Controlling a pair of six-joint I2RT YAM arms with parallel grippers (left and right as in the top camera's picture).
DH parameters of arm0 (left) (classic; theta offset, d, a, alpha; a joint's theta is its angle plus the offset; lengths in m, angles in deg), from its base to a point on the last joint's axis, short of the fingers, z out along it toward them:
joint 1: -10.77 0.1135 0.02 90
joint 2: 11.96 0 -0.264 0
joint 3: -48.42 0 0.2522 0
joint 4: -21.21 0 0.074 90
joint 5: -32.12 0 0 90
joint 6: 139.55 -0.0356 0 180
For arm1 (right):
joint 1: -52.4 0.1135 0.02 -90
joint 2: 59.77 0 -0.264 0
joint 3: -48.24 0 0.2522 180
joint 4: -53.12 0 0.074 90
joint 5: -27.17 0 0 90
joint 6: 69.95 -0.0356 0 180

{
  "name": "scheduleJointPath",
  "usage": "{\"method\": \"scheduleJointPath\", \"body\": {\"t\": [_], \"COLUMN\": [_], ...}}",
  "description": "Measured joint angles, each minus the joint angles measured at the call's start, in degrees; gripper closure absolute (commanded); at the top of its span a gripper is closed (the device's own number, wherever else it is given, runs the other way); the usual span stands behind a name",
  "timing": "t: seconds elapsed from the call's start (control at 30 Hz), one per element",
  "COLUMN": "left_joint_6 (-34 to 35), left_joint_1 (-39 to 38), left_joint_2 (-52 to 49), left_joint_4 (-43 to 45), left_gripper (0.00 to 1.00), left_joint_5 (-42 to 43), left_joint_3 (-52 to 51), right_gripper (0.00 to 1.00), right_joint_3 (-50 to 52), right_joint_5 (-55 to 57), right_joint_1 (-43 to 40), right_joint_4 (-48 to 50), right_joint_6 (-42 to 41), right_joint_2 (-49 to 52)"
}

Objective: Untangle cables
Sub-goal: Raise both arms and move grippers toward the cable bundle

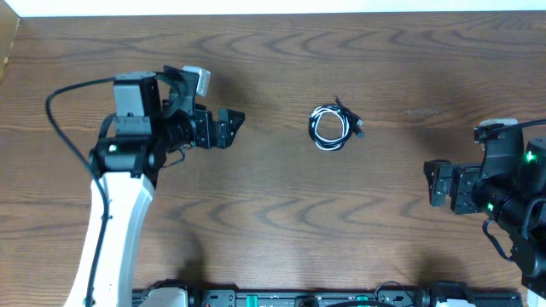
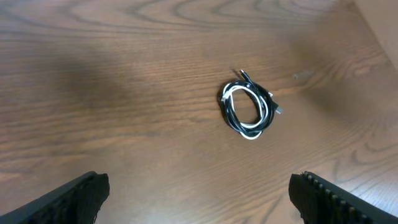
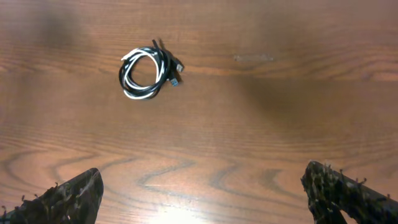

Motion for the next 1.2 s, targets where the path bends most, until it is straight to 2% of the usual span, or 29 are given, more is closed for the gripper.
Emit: {"method": "scheduleJointPath", "body": {"t": [0.3, 0.4, 0.43, 0.47, 0.5, 0.53, 0.57, 0.6, 0.63, 0.7, 0.73, 0.77, 0.87, 0.9, 0.93, 1.03, 1.2], "left_joint_6": [0.0, 0.02, -0.09, -0.04, 0.07, 0.09, 0.09, -0.24, -0.22, -0.04, -0.02, -0.04, -0.04, 0.15, 0.42, 1.49, 2.01], "left_joint_1": [0.0, 0.0, 0.0, 0.0, 0.0, 0.0, 0.0, 0.0, -0.02, 0.0, 0.0, 0.0, -0.02, 0.0, 0.0, 0.0, -0.04], "left_joint_2": [-2.34, -2.38, -2.38, -2.38, -2.38, -2.4, -2.38, -2.4, -2.4, -2.4, -2.4, -2.4, -2.4, -2.4, -2.4, -2.4, -2.45], "left_joint_4": [0.5, -0.09, -0.5, -1.07, -1.75, -2.21, -2.86, -3.39, -3.69, -4.2, -4.2, -4.2, -4.28, -4.33, -4.35, -4.94, -6.58], "left_gripper": [0.01, 0.1, 0.49, 0.63, 0.63, 0.58, 0.37, 0.22, 0.2, 0.18, 0.16, 0.07, 0.07, 0.07, 0.07, 0.07, 0.07], "left_joint_5": [1.29, 1.46, 1.46, 1.49, 1.42, 1.22, 1.05, 0.92, 0.81, 0.74, 0.63, 0.59, 0.11, -0.07, -0.2, -0.33, -0.52], "left_joint_3": [0.0, 0.0, 0.0, 0.0, 0.0, 0.0, 0.0, 0.0, 0.0, 0.0, 0.0, 0.0, 0.0, 0.0, 0.0, 0.0, 0.0], "right_gripper": [0.01, 0.01, 0.01, 0.01, 0.01, 0.01, 0.01, 0.01, 0.01, 0.11, 0.28, 0.39, 0.77, 0.83, 0.83, 0.69, 0.71], "right_joint_3": [0.0, 0.0, 0.0, 0.0, -0.02, -0.02, -0.02, -0.02, -0.02, -0.02, -0.02, -0.02, -0.04, -0.07, -0.11, -0.22, -0.22], "right_joint_5": [-2.01, -2.91, -3.08, -3.28, -3.52, -3.72, -3.87, -4.0, -4.13, -4.22, -4.33, -4.39, -3.87, -3.67, -3.5, -2.99, -2.64], "right_joint_1": [0.0, 0.0, 0.0, 0.0, 0.0, 0.0, 0.0, 0.0, 0.0, 0.0, 0.0, 0.0, 0.0, 0.0, 0.0, 0.0, 0.0], "right_joint_4": [1.75, 1.79, 1.79, 1.77, 1.79, 1.79, 1.79, 1.86, 1.95, 2.82, 3.3, 3.76, 5.44, 5.99, 6.75, 8.52, 11.5], "right_joint_6": [1.11, 1.16, 1.16, 1.16, 1.16, 1.16, 1.16, 1.16, 1.16, 1.2, 1.36, 1.38, 1.29, 0.98, 0.98, 0.52, 0.83], "right_joint_2": [0.0, 0.0, 0.0, 0.0, 0.0, 0.0, 0.0, 0.0, 0.0, 0.02, 0.07, 0.17, 1.38, 1.99, 3.04, 6.69, 14.14]}}
